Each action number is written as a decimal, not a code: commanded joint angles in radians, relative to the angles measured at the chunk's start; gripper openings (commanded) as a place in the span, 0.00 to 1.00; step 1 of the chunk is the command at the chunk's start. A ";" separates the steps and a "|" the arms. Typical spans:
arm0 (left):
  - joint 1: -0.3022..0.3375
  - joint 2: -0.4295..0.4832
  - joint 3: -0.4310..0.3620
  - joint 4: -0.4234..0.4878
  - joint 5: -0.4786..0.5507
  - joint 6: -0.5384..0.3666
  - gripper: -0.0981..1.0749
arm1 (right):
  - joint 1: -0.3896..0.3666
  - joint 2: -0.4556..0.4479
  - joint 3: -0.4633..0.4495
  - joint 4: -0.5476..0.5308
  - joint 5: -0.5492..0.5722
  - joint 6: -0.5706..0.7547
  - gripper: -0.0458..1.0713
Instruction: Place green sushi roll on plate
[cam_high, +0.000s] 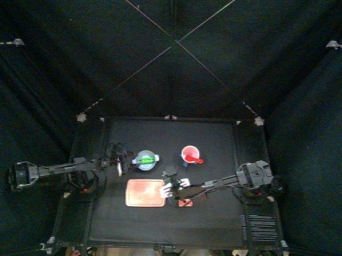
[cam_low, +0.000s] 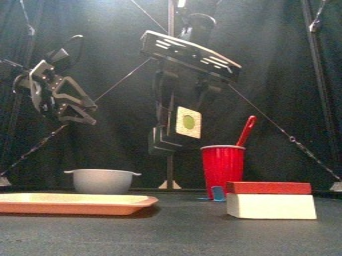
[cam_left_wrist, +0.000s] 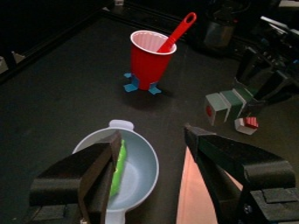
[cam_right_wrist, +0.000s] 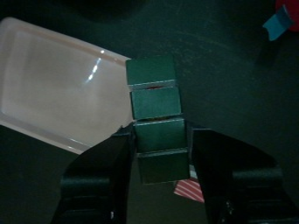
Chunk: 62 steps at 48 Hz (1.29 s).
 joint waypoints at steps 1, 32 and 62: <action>0.000 -0.008 -0.012 -0.014 0.006 0.002 0.88 | 0.018 -0.003 -0.046 -0.075 -0.003 0.117 0.62; -0.008 -0.008 -0.014 -0.018 0.011 0.000 0.88 | 0.106 0.107 -0.025 -0.359 -0.118 0.810 0.62; -0.009 -0.008 -0.012 -0.018 0.012 0.000 0.88 | 0.107 0.196 -0.057 -0.399 -0.109 0.953 0.63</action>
